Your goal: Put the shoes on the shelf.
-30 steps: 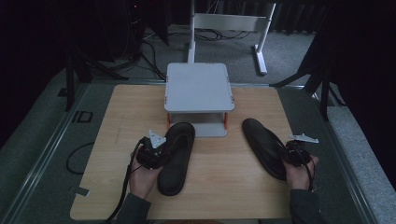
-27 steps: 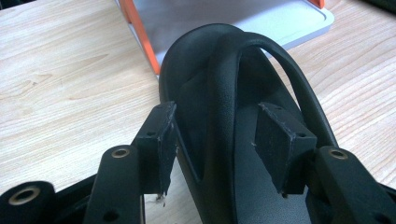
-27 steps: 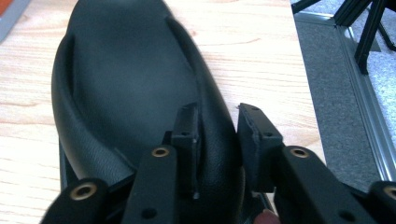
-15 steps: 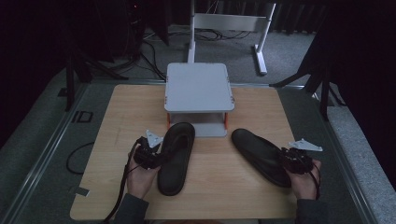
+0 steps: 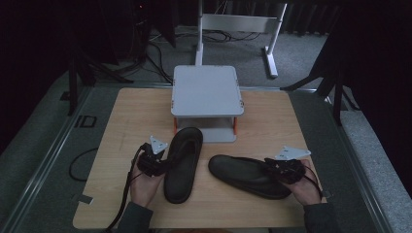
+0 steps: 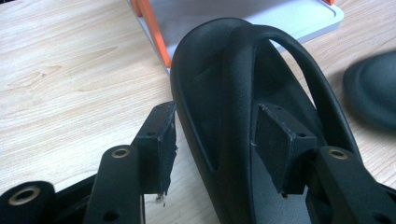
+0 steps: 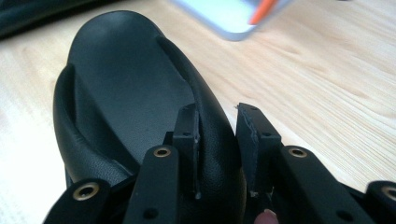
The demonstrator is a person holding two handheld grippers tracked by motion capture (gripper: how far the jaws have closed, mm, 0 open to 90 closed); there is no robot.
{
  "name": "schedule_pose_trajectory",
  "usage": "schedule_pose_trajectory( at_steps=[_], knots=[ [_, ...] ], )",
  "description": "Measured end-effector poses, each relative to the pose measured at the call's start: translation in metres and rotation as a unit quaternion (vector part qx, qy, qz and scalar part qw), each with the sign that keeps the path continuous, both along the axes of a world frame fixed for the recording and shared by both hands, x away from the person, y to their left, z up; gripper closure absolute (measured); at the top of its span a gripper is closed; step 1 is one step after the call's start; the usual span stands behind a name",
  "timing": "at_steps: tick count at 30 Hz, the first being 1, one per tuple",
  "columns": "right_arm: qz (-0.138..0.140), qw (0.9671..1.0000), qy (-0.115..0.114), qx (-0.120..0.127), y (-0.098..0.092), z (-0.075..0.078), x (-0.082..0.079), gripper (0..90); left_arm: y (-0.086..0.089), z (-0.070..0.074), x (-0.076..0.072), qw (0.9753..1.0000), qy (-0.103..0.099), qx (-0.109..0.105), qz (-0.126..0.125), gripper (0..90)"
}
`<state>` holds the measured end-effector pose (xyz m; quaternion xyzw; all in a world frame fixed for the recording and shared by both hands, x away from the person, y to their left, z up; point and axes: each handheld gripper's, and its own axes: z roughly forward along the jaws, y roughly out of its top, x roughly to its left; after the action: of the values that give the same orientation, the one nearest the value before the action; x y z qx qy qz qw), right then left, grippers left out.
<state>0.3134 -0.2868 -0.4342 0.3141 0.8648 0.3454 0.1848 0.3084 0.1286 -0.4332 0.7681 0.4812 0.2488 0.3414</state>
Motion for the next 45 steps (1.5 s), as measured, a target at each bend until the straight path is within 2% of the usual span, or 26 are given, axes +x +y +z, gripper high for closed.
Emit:
schedule_pose_trajectory(
  at_steps=[1,4,8,11,14,19,21,24,29,30,31,33,34,35,37,38,41,45],
  knots=[
    [0.01,0.9999,0.0,-0.008,0.004,-0.001,0.001,70.4,0.0,0.0,0.0,1.0,0.0,-0.001,0.001,48.6],
    [0.046,0.9989,0.004,-0.011,0.013,-0.001,0.006,70.2,0.0,-0.001,0.0,1.0,0.0,-0.003,0.0,48.6],
    [0.093,0.9955,0.005,-0.016,0.024,0.001,0.007,68.8,-0.002,0.0,-0.001,1.0,0.001,-0.005,-0.003,48.7],
    [0.089,0.9959,0.011,-0.015,0.029,0.0,0.01,64.8,-0.008,0.002,-0.003,0.9999,-0.002,-0.006,-0.013,49.0],
    [0.071,0.9974,0.007,0.014,0.026,0.003,0.009,51.7,-0.017,0.004,-0.005,0.9995,-0.005,-0.006,-0.031,50.3],
    [0.043,0.9986,-0.002,0.031,0.015,0.009,-0.004,38.1,-0.04,0.008,-0.008,0.9972,-0.007,-0.005,-0.074,51.3],
    [0.036,0.9989,0.001,0.029,0.011,0.006,-0.011,35.2,-0.052,0.008,-0.009,0.9955,-0.005,-0.002,-0.095,51.6],
    [0.032,0.9989,0.013,0.031,0.004,-0.002,-0.021,30.7,-0.072,0.008,-0.009,0.9917,-0.005,0.008,-0.128,51.8],
    [0.026,0.9993,0.027,0.006,0.0,-0.017,-0.026,27.5,-0.104,0.002,-0.003,0.9823,-0.002,0.018,-0.186,53.4],
    [0.026,0.9993,0.027,0.006,0.0,-0.017,-0.026,27.5,-0.104,0.002,-0.003,0.9823,-0.002,0.018,-0.186,53.6],
    [0.026,0.9992,0.032,-0.003,0.0,-0.02,-0.025,26.4,-0.115,-0.001,0.002,0.9801,0.01,0.015,-0.198,53.9],
    [0.027,0.9992,0.03,-0.003,-0.001,-0.02,-0.024,25.5,-0.125,-0.005,0.008,0.9775,0.024,0.016,-0.209,53.9],
    [0.029,0.9991,0.03,-0.002,-0.001,-0.02,-0.023,25.5,-0.125,-0.005,0.008,0.9775,0.024,0.016,-0.209,53.9],
    [0.029,0.9991,0.031,-0.002,-0.002,-0.02,-0.022,25.5,-0.133,-0.011,0.013,0.9752,0.04,0.019,-0.217,53.6],
    [0.028,0.9991,0.032,-0.002,-0.002,-0.02,-0.022,25.5,-0.133,-0.011,0.013,0.9752,0.04,0.019,-0.217,53.1],
    [0.022,0.9992,0.033,0.001,-0.004,-0.019,-0.021,25.5,-0.142,-0.021,0.02,0.9718,0.059,0.026,-0.227,52.5],
    [0.023,0.9992,0.032,0.004,-0.006,-0.02,-0.021,25.8,-0.148,-0.029,0.026,0.9684,0.077,0.035,-0.235,52.1],
    [0.035,0.9987,0.036,-0.006,-0.005,-0.022,-0.023,25.7,-0.152,-0.032,0.027,0.9687,0.077,0.04,-0.233,53.0]
  ],
)
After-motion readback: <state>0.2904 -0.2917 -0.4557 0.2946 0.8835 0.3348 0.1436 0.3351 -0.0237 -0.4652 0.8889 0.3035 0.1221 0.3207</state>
